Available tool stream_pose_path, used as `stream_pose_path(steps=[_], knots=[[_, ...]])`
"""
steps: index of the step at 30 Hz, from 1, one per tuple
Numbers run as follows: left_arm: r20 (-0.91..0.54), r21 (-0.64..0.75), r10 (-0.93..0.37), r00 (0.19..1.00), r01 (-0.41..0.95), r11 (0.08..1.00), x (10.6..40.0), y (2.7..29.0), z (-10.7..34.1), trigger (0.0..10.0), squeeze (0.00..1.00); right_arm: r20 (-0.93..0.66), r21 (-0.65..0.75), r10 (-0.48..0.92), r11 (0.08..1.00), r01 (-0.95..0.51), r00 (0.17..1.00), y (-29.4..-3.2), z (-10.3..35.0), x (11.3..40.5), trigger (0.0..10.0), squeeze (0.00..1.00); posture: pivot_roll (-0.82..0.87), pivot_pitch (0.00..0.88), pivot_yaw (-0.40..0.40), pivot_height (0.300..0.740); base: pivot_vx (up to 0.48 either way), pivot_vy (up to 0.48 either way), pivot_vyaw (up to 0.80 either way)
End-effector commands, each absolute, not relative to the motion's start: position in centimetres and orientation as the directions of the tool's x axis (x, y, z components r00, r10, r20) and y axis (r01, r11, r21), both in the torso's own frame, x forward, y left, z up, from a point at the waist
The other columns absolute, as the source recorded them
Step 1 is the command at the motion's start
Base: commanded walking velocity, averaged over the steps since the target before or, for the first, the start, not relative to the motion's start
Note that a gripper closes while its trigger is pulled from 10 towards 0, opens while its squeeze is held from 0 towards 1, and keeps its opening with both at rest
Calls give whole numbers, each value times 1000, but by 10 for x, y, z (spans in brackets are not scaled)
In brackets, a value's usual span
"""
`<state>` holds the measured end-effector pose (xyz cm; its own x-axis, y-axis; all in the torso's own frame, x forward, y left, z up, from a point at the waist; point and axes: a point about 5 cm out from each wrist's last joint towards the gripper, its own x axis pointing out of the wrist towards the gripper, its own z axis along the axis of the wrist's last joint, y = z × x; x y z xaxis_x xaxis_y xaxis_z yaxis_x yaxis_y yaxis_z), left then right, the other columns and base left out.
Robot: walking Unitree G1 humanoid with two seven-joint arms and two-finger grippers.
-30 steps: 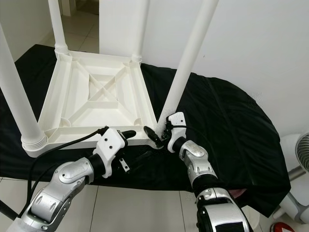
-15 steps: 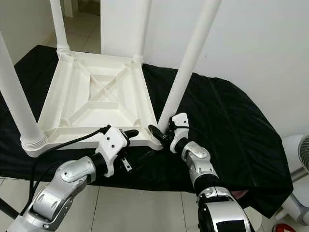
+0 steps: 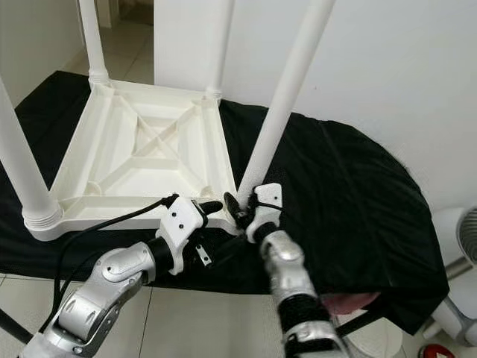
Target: Building children table
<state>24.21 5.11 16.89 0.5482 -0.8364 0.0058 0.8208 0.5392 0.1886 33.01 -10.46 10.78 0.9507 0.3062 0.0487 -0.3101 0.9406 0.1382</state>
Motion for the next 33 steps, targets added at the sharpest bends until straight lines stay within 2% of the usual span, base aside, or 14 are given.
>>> stream_pose_path(steps=[1, 3, 12, 13, 14, 15, 23, 25, 28, 29, 30, 33], knots=[[-7, 177, -853, 522, 840, 513, 240, 47, 166, 10000, 0, -44, 158, 249, 958, -239, 967, -112, 89, 325, 0, 0, 76, 0, -171, 740, 0, 0, 0], [-10, 178, -854, 520, 841, 510, 240, 47, 165, 10000, 0, -30, 117, 130, 985, -125, 991, -108, 91, 318, 0, 0, 74, 0, -171, 740, 0, 0, 0], [-15, 179, -852, 523, 840, 512, 241, 49, 165, 10000, 0, 6, 112, 104, 988, -104, 995, -106, 101, 310, 0, 0, 69, 0, -168, 740, 0, 0, 0], [-16, 180, -853, 522, 840, 512, 241, 49, 165, 10000, 0, 7, 105, 94, 990, -95, 996, -107, 103, 310, 2588, 0, 67, 0, -169, 740, 0, 0, 0], [-15, 182, -852, 524, 839, 513, 242, 49, 165, 10000, 0, 16, 110, 155, 982, -156, 988, -104, 105, 310, 10000, 0, 67, 0, -170, 740, 0, 0, 0], [-14, 182, -851, 525, 838, 514, 242, 49, 165, 10000, 0, 27, 116, 178, 977, -180, 984, -104, 107, 310, 10000, 1000, 66, 0, -170, 740, 0, 0, 0], [-14, 184, -847, 531, 834, 520, 242, 51, 166, 10000, 0, 59, 83, 236, 967, -240, 970, -114, 116, 312, 10000, 1000, 66, 0, -173, 740, 0, 0, 0], [-16, 184, -843, 538, 830, 526, 243, 53, 166, 10000, 0, 75, 59, 332, 940, -336, 940, -122, 118, 313, 10000, 1000, 59, 0, -165, 740, 0, 0, 0], [-17, 185, -841, 540, 829, 528, 244, 54, 166, 10000, 0, 75, 38, 365, 929, -368, 928, -127, 119, 315, 10000, 1000, 59, 0, -165, 740, 0, 0, 0], [-18, 187, -842, 539, 829, 527, 244, 54, 167, 10000, 0, 71, 28, 386, 921, -389, 920, -131, 120, 317, 10000, 718, 60, 0, -164, 740, 0, 0, 0], [-19, 188, -843, 538, 830, 525, 243, 54, 167, 10000, 0, 69, -7, 424, 905, -425, 903, -135, 121, 318, 10000, 0, 59, 0, -163, 740, 0, 0, 0], [-22, 191, -845, 535, 831, 522, 243, 55, 167, 10000, 0, 57, -53, 491, 871, -489, 869, -142, 122, 320, 10000, 0, 58, 0, -161, 740, 0, 0, 0]])
